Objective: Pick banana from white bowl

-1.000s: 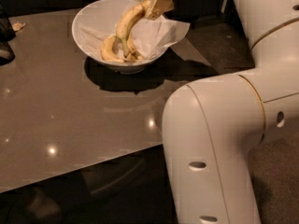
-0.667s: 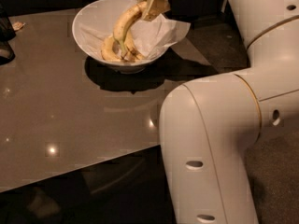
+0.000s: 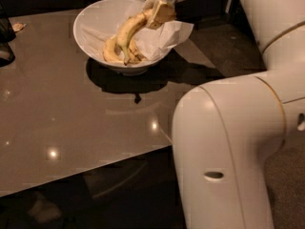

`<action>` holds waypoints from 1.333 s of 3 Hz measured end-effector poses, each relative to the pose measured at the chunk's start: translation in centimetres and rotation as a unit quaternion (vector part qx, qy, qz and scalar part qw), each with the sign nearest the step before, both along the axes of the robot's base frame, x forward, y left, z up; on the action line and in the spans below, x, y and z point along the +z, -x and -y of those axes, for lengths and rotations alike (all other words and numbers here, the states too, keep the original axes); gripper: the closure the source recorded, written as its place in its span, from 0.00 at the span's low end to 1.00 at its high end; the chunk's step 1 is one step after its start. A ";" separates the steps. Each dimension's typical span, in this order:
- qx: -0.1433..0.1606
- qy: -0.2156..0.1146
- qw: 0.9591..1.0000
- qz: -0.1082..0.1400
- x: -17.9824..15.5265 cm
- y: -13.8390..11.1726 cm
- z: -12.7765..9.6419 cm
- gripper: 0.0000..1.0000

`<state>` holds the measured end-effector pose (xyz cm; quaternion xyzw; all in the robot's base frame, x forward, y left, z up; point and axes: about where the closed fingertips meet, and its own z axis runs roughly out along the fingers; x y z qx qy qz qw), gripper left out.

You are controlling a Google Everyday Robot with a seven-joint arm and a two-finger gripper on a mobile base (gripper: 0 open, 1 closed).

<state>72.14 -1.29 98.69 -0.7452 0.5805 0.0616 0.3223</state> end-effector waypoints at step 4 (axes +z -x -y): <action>-0.009 -0.038 0.997 -0.069 -2.8 5.0 -0.6 1.00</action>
Offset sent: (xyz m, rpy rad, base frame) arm -0.0206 -0.0044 -0.0040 0.0641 0.0543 -0.0130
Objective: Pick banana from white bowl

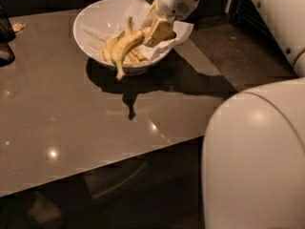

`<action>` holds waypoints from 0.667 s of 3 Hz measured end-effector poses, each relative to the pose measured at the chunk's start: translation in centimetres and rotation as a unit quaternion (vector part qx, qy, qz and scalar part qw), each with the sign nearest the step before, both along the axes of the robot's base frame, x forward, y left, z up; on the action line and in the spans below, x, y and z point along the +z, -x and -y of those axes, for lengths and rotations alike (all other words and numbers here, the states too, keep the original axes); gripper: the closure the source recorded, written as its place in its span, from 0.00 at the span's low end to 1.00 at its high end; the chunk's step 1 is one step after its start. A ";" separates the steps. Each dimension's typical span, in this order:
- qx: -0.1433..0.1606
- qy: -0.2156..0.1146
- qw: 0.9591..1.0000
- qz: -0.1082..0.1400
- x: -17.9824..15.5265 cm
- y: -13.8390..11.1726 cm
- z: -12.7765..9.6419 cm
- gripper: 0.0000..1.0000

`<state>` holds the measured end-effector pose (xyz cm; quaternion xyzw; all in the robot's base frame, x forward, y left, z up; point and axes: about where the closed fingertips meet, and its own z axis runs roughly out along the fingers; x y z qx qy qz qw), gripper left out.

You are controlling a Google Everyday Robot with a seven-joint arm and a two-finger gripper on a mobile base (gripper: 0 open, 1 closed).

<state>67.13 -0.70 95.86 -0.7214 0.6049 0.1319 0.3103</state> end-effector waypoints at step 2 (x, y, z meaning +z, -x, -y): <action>-0.023 -0.034 0.999 0.000 1.0 7.0 -2.8 1.00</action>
Offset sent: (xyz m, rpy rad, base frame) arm -0.1184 0.0398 -0.0025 0.1073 0.0319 -0.0828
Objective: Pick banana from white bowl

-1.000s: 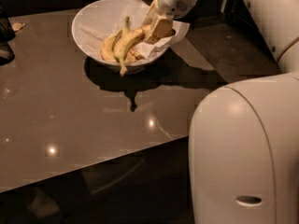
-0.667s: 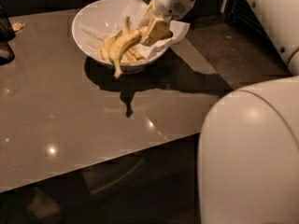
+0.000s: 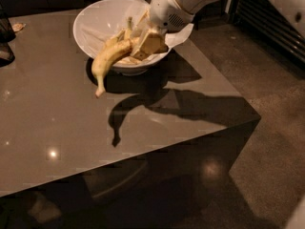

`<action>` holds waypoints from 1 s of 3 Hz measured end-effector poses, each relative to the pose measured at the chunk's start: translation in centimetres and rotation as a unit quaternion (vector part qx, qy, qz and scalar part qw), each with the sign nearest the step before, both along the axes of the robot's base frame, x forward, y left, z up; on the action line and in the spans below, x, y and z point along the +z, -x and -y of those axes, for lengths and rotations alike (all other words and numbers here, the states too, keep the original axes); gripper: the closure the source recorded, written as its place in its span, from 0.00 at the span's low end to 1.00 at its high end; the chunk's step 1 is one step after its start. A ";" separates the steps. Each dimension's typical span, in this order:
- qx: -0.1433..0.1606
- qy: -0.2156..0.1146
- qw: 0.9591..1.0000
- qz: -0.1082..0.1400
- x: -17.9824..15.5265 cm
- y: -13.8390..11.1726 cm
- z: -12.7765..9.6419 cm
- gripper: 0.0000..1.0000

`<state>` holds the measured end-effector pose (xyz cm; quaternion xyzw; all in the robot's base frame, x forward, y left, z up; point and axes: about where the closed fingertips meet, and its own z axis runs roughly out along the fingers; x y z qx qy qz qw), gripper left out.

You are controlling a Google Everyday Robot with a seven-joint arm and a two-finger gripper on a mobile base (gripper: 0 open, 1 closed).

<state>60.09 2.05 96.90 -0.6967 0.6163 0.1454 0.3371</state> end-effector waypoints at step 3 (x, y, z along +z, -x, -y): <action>-0.009 -0.009 1.000 -0.027 1.1 6.4 -1.5 1.00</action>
Offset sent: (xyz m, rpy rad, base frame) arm -0.0581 0.0154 0.0107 0.0175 0.0510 0.0026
